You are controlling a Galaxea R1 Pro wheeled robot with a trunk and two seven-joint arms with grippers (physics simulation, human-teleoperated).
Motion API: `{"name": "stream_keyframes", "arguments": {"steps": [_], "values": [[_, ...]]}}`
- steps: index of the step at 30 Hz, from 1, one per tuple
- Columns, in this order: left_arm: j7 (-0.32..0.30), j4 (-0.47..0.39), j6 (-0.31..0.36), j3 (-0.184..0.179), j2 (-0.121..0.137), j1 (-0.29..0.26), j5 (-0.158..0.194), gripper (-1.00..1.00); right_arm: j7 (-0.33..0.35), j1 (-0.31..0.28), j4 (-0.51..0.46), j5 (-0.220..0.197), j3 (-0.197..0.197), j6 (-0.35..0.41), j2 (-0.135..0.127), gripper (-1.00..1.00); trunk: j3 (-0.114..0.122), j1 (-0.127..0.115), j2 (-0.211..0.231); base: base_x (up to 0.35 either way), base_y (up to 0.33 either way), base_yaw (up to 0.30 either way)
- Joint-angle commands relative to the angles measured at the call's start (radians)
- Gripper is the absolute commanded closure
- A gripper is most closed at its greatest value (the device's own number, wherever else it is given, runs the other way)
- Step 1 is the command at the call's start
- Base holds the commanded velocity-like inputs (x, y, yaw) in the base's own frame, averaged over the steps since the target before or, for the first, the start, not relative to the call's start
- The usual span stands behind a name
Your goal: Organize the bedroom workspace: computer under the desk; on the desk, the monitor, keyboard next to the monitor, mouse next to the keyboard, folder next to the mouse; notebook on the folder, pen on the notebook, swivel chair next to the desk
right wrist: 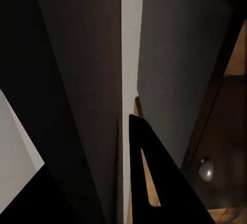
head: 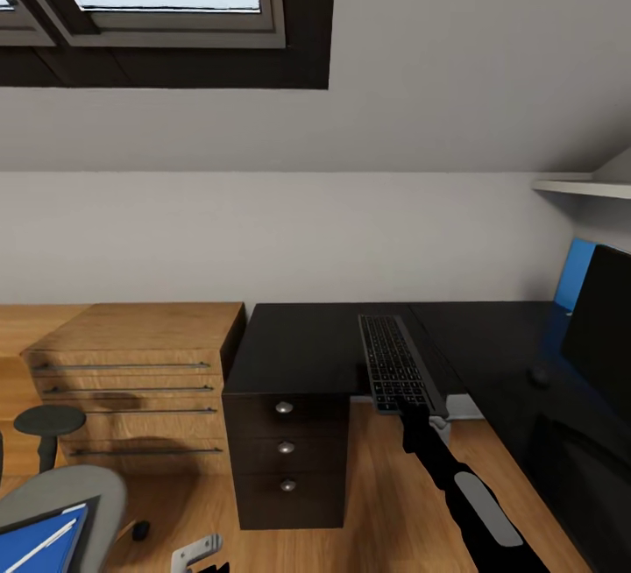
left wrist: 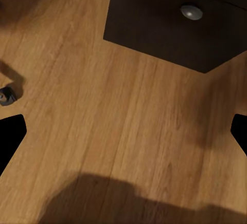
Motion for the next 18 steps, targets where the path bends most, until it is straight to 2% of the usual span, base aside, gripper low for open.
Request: {"name": "stream_keyframes", "arguments": {"steps": [1,18], "values": [[0.009,-0.002,0.003,-0.005,0.002,-0.001,0.010,-1.00,0.005,-0.001,0.000,-0.012,0.003,0.002,-0.001,1.00,-0.004,0.004,-0.008,0.000,0.000,0.000],[0.009,-0.002,0.003,-0.005,0.002,-0.001,0.010,-1.00,0.005,-0.001,0.006,-0.012,0.003,0.001,-0.001,1.00,-0.058,0.069,-0.127,0.000,0.000,0.000]]}}
